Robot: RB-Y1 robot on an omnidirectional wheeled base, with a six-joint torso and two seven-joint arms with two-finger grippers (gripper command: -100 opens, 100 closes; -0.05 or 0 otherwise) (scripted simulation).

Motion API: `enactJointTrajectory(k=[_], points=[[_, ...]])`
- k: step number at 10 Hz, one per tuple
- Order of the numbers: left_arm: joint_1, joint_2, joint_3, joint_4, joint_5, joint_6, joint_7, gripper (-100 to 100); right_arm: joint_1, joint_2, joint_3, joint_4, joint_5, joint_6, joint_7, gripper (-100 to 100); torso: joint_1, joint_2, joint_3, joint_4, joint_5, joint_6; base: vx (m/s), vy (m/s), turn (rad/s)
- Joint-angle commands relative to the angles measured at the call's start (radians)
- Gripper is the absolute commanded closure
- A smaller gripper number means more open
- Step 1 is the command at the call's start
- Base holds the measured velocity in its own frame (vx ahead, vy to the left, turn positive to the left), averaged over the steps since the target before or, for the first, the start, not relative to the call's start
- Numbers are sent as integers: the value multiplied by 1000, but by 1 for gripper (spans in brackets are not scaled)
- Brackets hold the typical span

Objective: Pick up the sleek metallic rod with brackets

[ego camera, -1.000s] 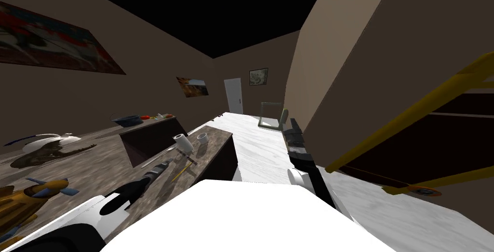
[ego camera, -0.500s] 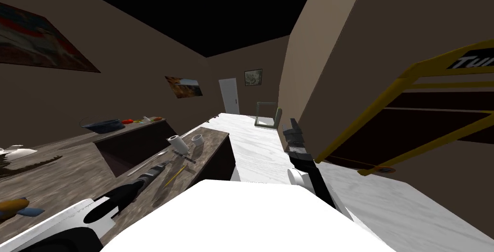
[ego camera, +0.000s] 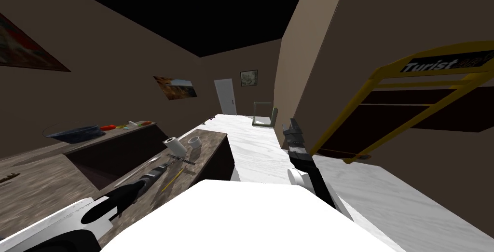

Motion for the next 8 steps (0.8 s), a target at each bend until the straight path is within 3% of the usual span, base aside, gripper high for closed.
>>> enactJointTrajectory(k=[1, 8], points=[[3, -6, -7, -23, 40, 33, -5, -100, 0, 0, 0, 0, 0, 0, 0, 0, 0, 0, 0, 0, 0, 0, -24, 115, -35], [-25, -46, -60, -87, 170, 166, -35, -100, 0, 0, 0, 0, 0, 0, 0, 0, 0, 0, 0, 0, 0, 0, -19, 92, -39]])
